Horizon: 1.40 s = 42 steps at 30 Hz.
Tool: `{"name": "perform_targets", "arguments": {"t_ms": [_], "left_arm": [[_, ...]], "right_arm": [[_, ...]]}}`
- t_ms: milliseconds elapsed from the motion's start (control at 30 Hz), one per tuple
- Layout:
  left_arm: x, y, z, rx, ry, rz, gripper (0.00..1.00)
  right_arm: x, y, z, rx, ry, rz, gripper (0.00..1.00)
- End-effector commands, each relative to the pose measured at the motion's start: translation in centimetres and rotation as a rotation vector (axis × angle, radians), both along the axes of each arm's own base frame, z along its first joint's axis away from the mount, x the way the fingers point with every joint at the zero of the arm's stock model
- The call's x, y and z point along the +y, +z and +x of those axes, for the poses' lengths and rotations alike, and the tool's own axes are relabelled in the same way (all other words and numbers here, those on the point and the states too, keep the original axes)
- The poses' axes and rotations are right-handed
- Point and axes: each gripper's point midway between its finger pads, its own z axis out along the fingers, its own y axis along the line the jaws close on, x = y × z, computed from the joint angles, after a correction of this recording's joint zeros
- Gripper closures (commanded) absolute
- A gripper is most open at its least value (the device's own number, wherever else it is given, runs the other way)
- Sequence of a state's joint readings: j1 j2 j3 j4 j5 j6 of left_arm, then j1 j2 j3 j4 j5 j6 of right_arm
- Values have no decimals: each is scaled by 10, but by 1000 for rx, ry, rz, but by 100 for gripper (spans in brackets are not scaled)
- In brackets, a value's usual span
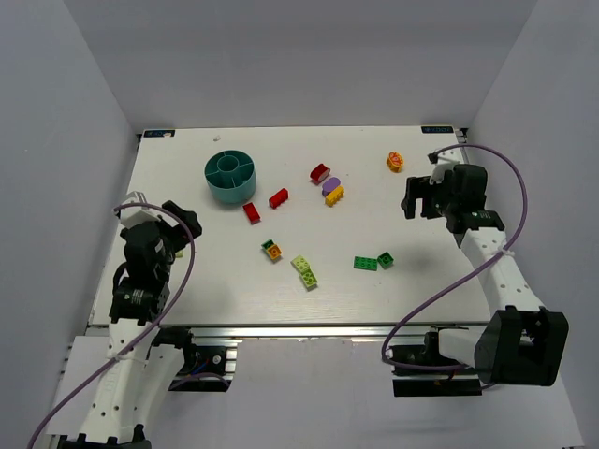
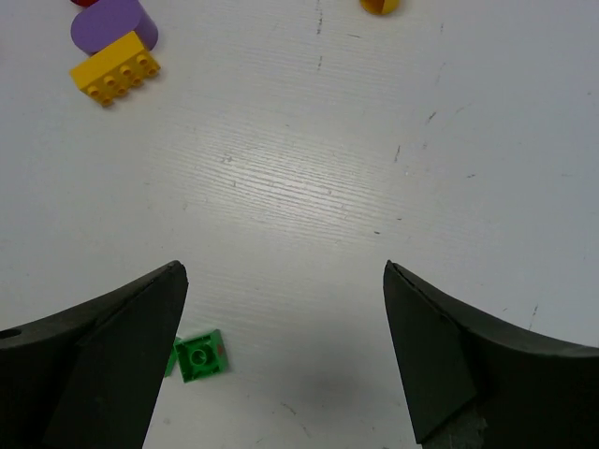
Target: Sort the legos into containers by color
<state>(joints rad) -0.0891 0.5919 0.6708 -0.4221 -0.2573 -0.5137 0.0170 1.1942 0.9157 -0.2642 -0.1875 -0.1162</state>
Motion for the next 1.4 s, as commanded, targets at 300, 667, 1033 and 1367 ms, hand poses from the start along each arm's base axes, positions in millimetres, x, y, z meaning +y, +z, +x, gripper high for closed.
{"name": "perform_targets", "arguments": {"t_ms": [300,667,1033,1367], "left_arm": [[-15,-3,-7,32,-67,-56,2],[-31,-9,0,75,-123,-117,50],[-28,-26,-14,203,-55,-186,30],[-11,-60,-37,441,38,-126,18]], "right_arm": [[47,21,-35,-227,510,-94,11],[94,-10,-103,-163,990,-53,11],[152,-8,-112,-70,992,82,41],[195,-13,-111,22,924,119,11]]}}
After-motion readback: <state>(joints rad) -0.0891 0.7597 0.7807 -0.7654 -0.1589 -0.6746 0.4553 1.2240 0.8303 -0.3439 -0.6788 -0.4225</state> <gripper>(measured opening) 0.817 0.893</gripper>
